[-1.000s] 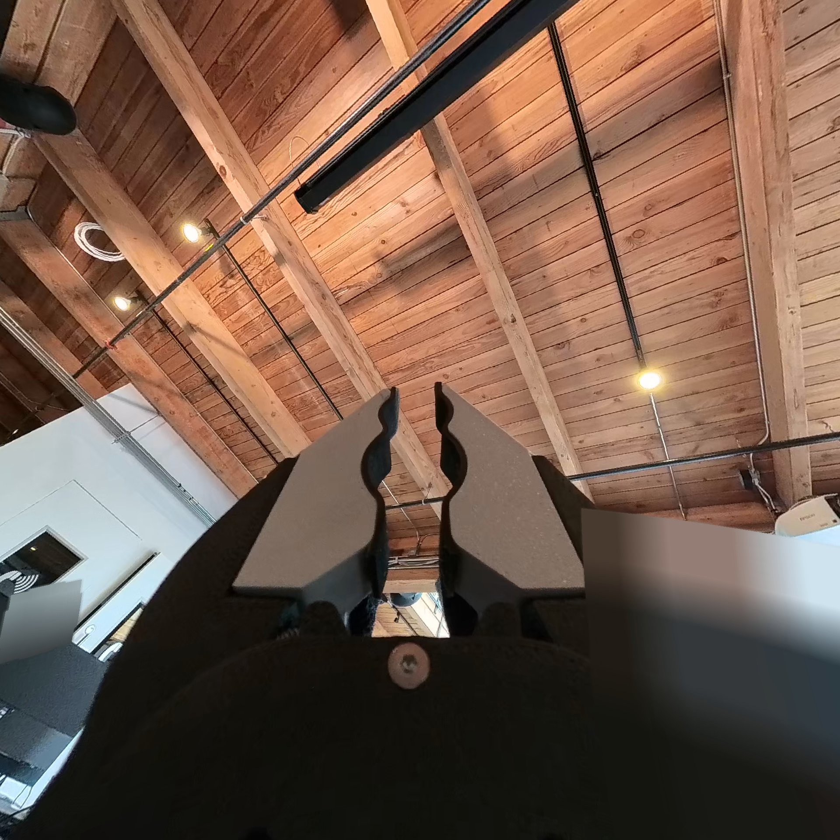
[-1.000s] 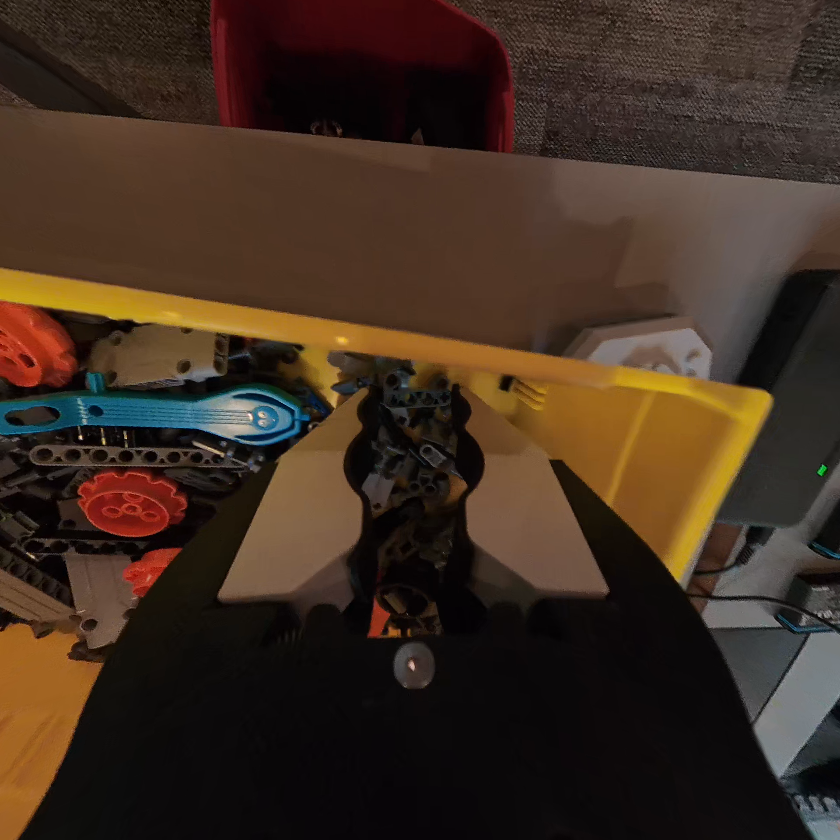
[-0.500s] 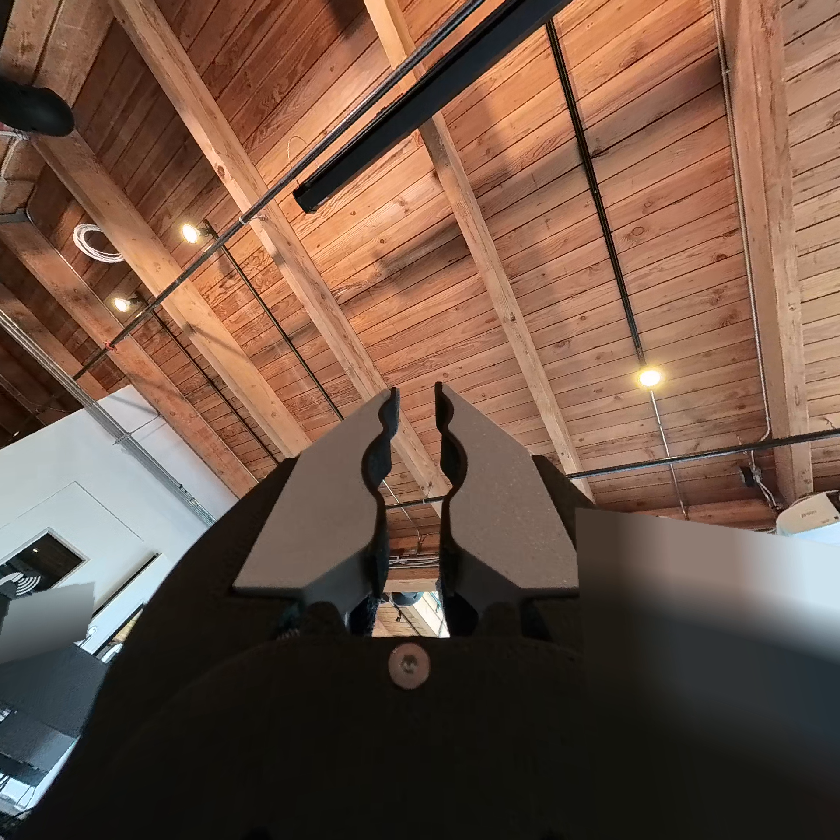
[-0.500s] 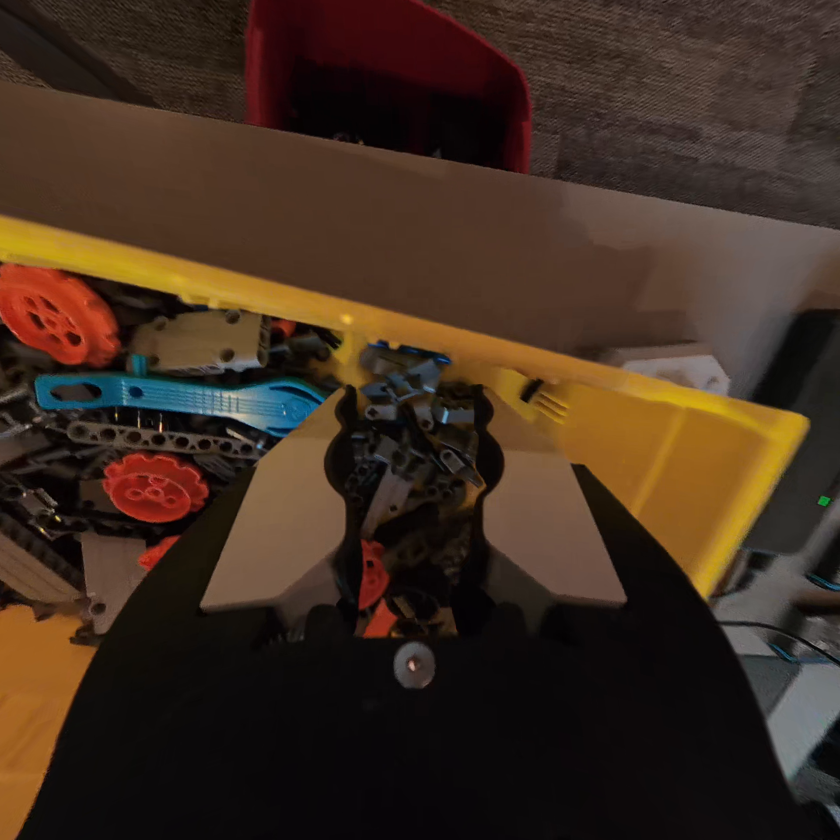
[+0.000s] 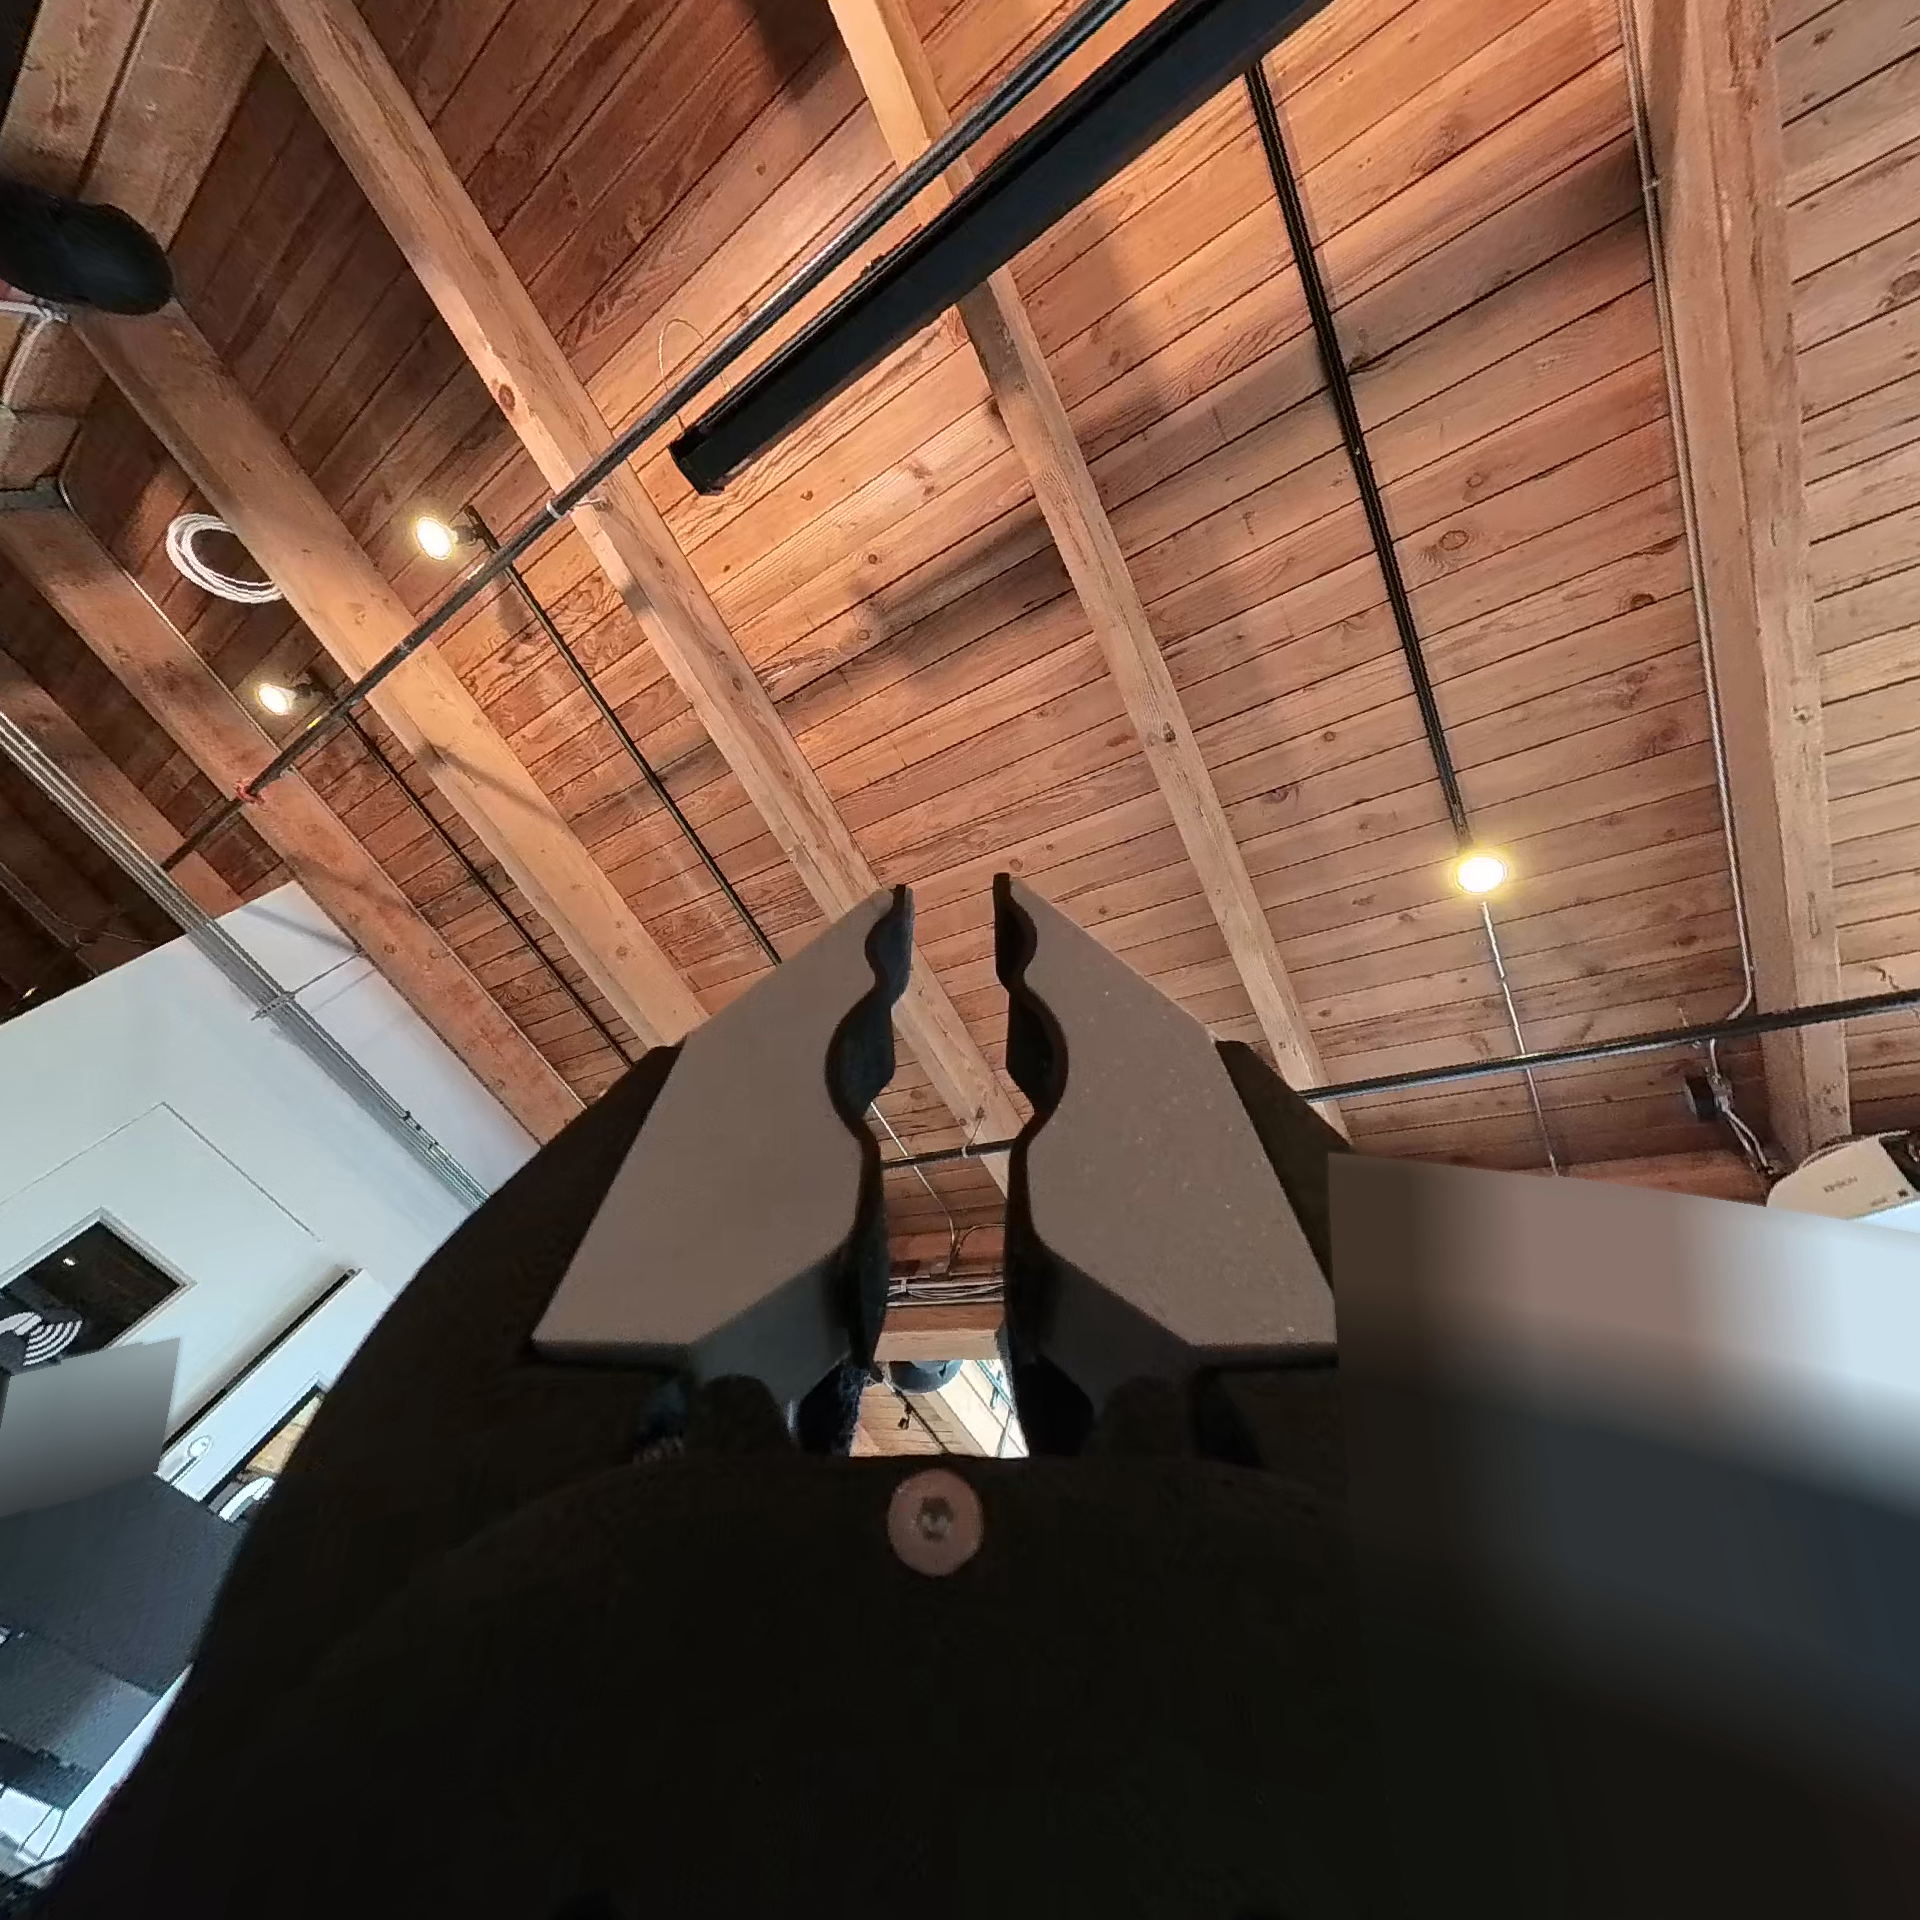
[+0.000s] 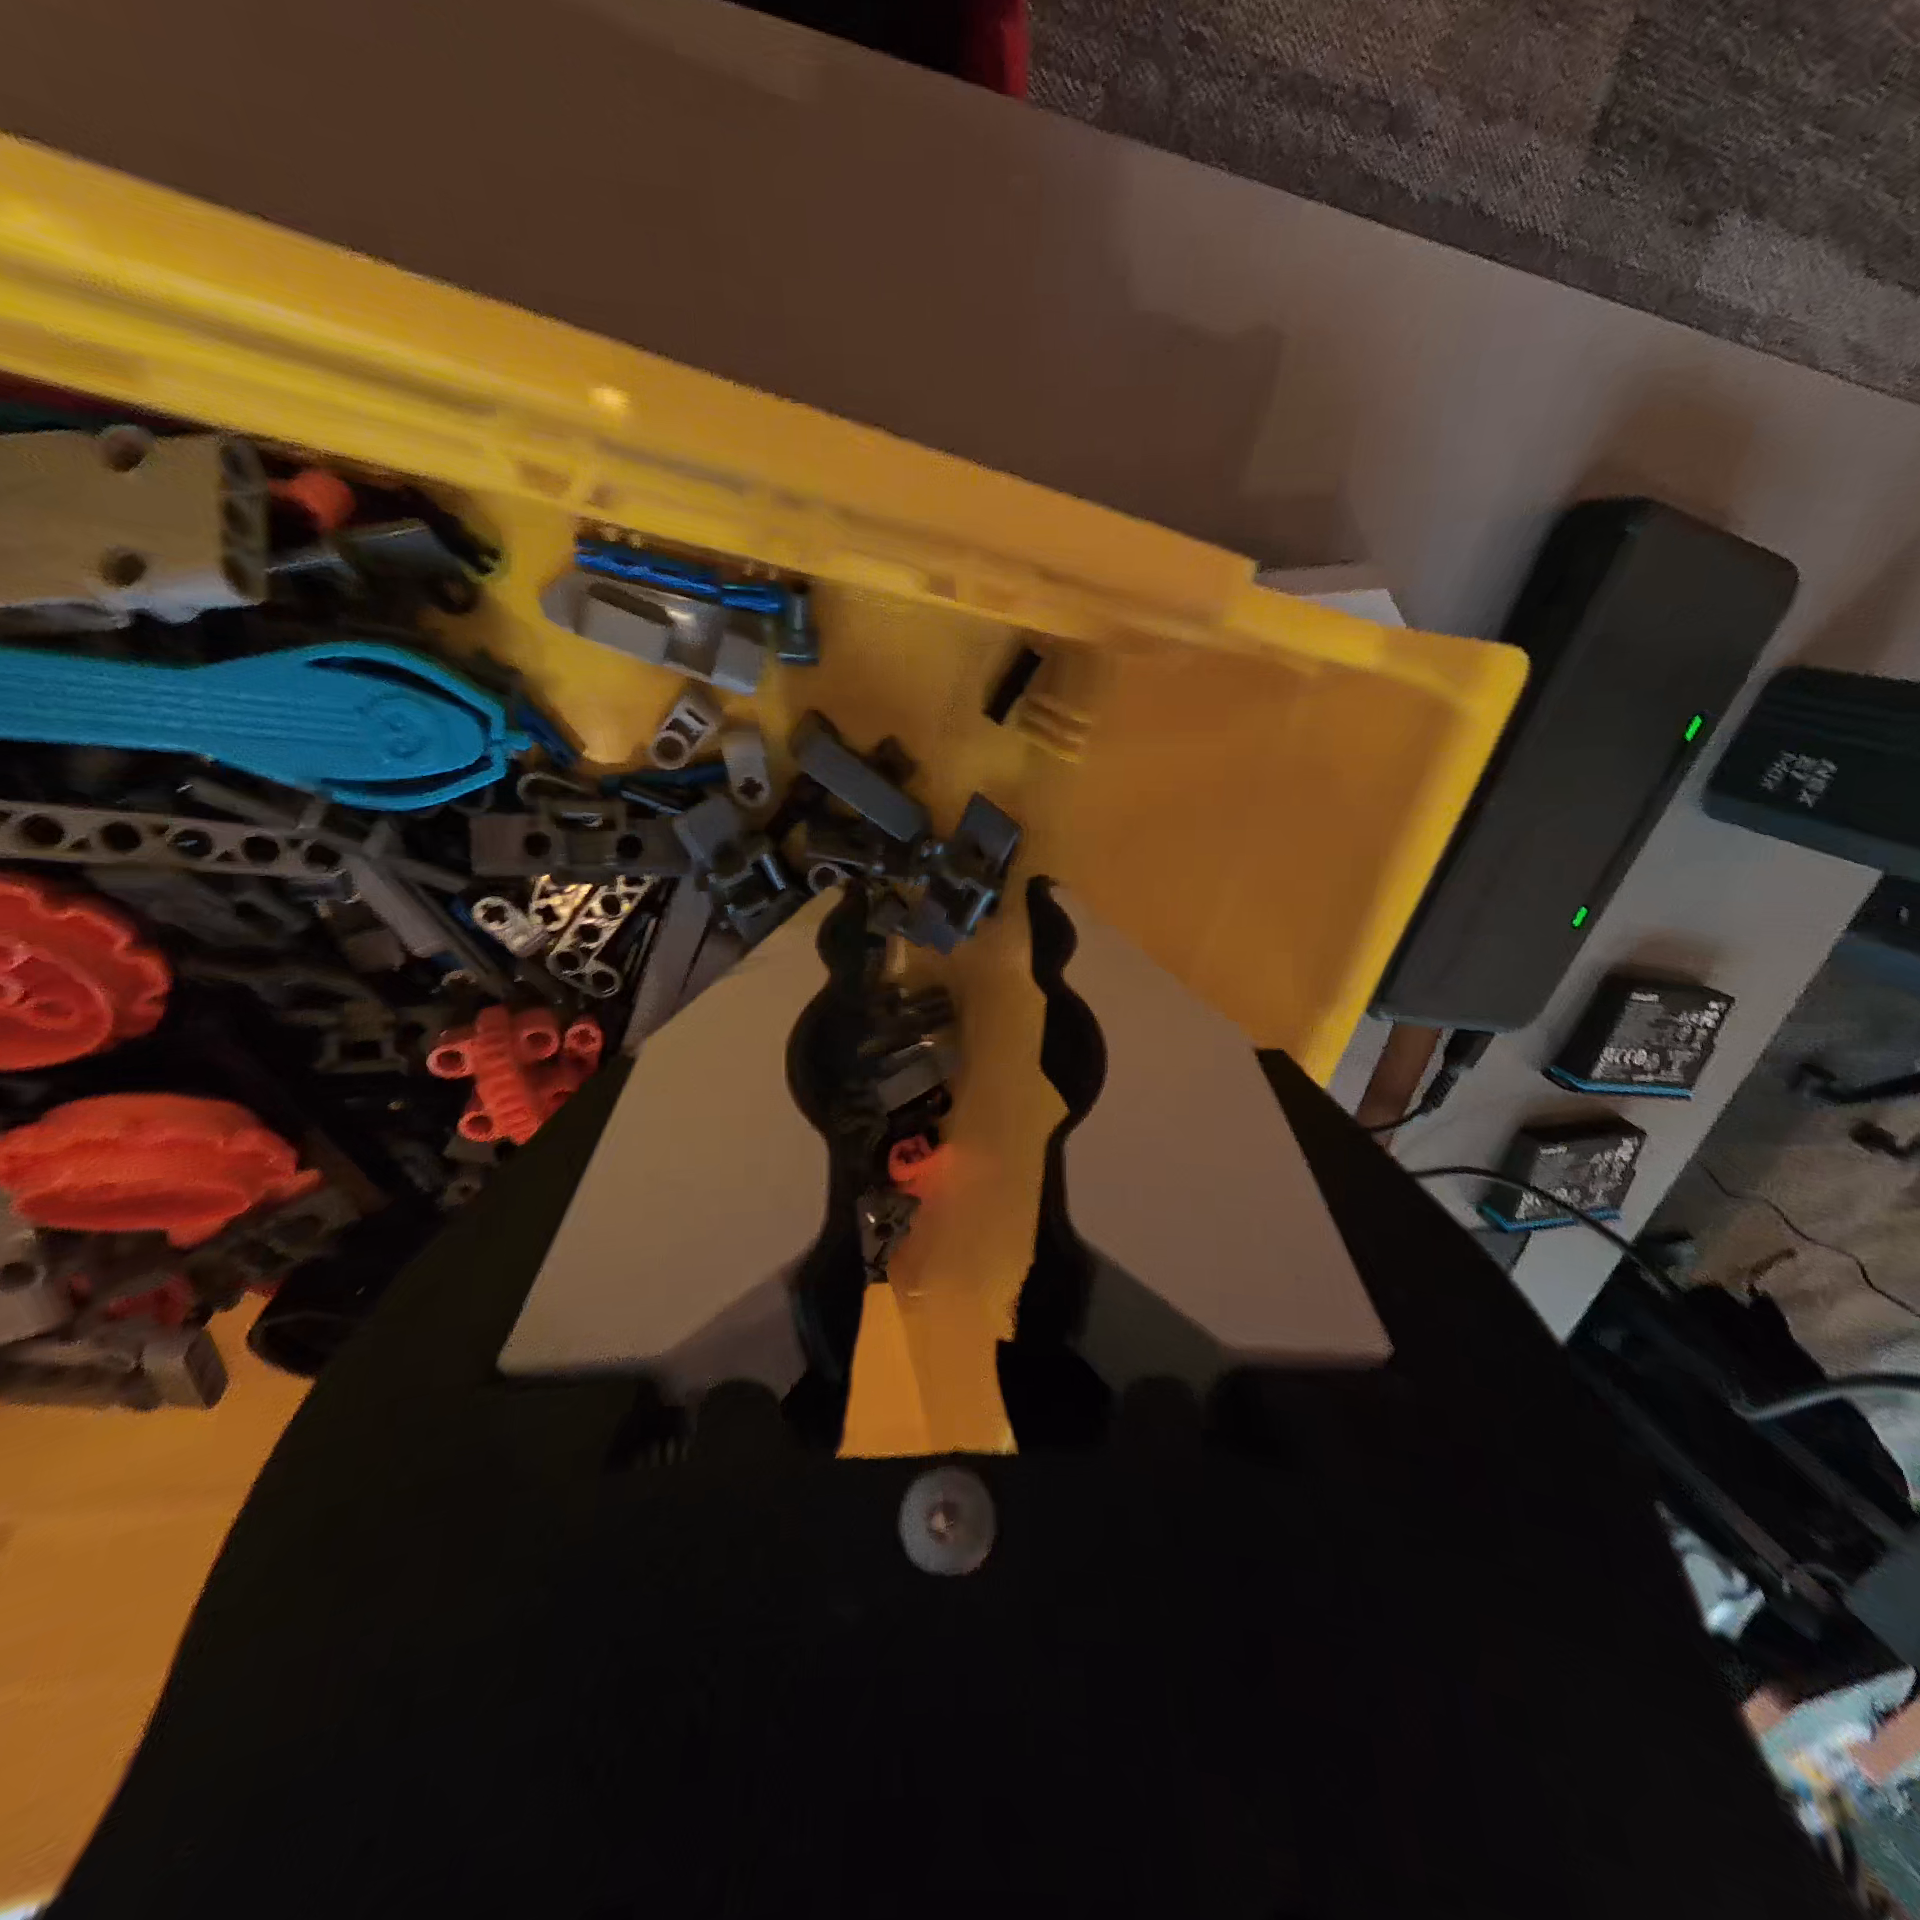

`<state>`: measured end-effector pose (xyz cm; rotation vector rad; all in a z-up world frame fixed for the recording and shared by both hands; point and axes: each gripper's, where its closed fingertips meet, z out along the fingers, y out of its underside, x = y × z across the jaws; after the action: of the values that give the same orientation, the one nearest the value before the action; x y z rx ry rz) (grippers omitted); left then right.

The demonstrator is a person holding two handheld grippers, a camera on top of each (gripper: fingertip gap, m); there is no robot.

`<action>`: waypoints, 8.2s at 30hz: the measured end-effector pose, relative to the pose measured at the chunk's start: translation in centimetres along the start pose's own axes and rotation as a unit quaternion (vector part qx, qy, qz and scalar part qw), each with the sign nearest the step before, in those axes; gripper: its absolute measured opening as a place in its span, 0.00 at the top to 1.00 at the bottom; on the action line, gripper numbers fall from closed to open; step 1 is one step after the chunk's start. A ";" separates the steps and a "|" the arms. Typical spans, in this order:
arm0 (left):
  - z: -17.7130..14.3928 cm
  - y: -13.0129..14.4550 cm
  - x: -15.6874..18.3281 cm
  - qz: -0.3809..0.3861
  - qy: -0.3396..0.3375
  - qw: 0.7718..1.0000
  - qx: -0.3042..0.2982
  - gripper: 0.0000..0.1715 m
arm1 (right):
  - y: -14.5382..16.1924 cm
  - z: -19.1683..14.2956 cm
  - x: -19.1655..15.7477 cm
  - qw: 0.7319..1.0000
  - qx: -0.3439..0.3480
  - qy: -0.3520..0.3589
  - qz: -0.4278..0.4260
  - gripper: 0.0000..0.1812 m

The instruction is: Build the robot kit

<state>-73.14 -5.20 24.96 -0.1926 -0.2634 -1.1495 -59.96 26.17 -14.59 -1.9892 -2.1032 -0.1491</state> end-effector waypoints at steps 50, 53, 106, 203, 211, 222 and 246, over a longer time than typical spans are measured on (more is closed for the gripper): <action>0.2 0.4 0.1 0.001 0.001 1.000 -0.004 0.93 | 1.8 2.2 -4.4 0.992 -0.066 -0.099 -0.047 0.93; 0.1 0.3 0.1 0.001 0.001 1.000 -0.003 0.93 | 0.8 1.6 -4.0 0.994 -0.044 -0.088 -0.047 0.94; 0.1 0.3 0.1 0.001 0.001 1.000 -0.003 0.93 | -3.8 -1.4 -7.8 0.982 0.062 -0.173 -0.036 0.82; 0.1 0.1 0.3 -0.002 0.005 1.000 0.000 0.93 | -1.7 0.5 -8.1 0.973 0.070 -0.194 -0.105 0.92; 0.1 0.2 0.3 0.000 0.004 1.000 -0.001 0.93 | -0.3 -0.2 -4.3 0.987 0.045 -0.153 -0.031 0.93; 0.1 0.3 0.3 0.000 0.004 1.000 -0.002 0.93 | 1.5 -1.1 -1.8 0.988 0.024 -0.142 0.061 0.93; 0.1 0.2 0.3 -0.002 0.005 1.000 -0.001 0.93 | -0.1 0.2 -1.2 0.997 0.022 -0.006 -0.070 0.82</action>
<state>-72.80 -5.35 25.15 -0.1883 -0.2538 -1.1546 -60.01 25.06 -15.05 -1.8216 -2.2338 -0.1152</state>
